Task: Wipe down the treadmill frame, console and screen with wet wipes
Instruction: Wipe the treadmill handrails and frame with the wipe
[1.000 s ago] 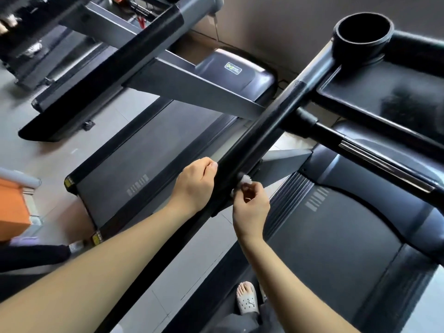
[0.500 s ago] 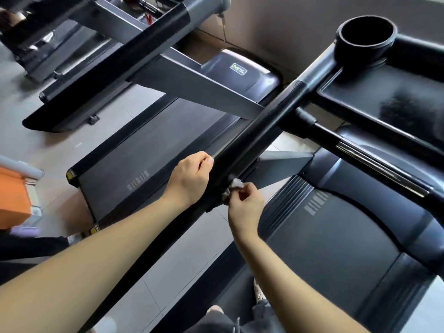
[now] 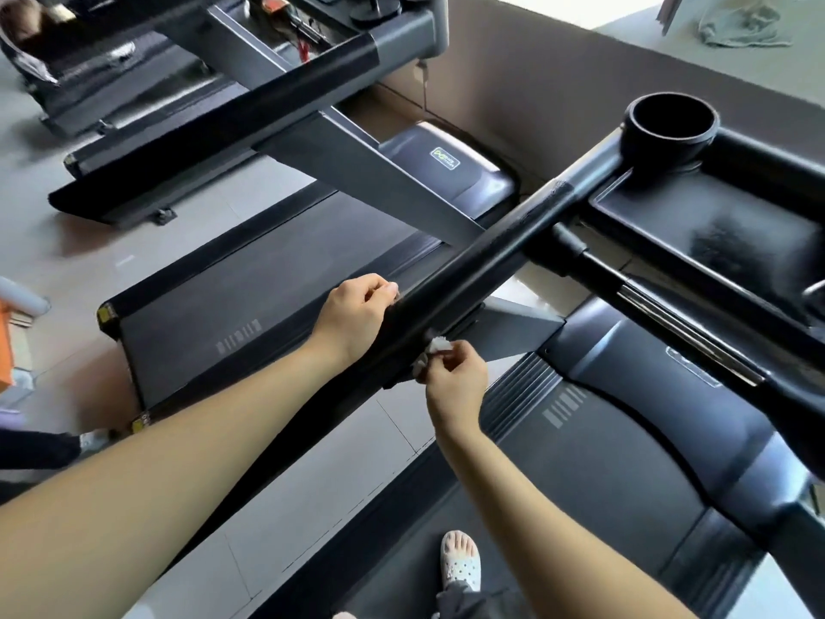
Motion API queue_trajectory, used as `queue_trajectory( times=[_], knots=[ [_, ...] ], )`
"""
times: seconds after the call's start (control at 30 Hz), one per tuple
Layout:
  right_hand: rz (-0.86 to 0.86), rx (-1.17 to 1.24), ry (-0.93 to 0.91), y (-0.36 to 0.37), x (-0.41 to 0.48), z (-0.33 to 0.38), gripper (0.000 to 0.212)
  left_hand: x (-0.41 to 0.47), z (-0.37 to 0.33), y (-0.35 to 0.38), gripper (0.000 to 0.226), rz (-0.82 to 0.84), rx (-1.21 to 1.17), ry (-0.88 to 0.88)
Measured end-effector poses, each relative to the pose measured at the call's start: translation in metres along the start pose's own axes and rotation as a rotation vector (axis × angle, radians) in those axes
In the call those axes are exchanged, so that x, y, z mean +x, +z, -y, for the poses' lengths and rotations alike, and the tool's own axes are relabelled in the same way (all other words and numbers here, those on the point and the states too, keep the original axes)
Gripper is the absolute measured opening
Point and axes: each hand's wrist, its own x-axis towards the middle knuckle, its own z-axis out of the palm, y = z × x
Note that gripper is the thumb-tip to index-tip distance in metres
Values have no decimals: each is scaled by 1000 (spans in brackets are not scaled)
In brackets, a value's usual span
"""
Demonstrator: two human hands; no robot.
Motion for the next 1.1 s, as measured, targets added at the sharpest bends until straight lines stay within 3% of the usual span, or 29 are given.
queue_trajectory(
  times=[0.17, 0.3, 0.47, 0.7, 0.8, 1.1],
  knots=[
    [-237, -125, -11, -18, 59, 21, 15, -40, 27, -36, 34, 134, 287, 106],
    [-241, -113, -32, -8, 35, 20, 18, -76, 50, -54, 62, 224, 531, 184],
    [-64, -30, -25, 16, -20, -5, 20, -82, 62, -43, 63, 194, 474, 227],
    [-316, -195, 4, -8, 48, 31, 7, -81, 66, -40, 64, 173, 468, 244],
    [-358, -187, 7, 1, 41, 29, 11, -79, 68, -41, 65, 185, 452, 247],
    [-185, 9, -146, 47, -62, -25, 20, -75, 68, -41, 46, 182, 424, 277]
  ],
)
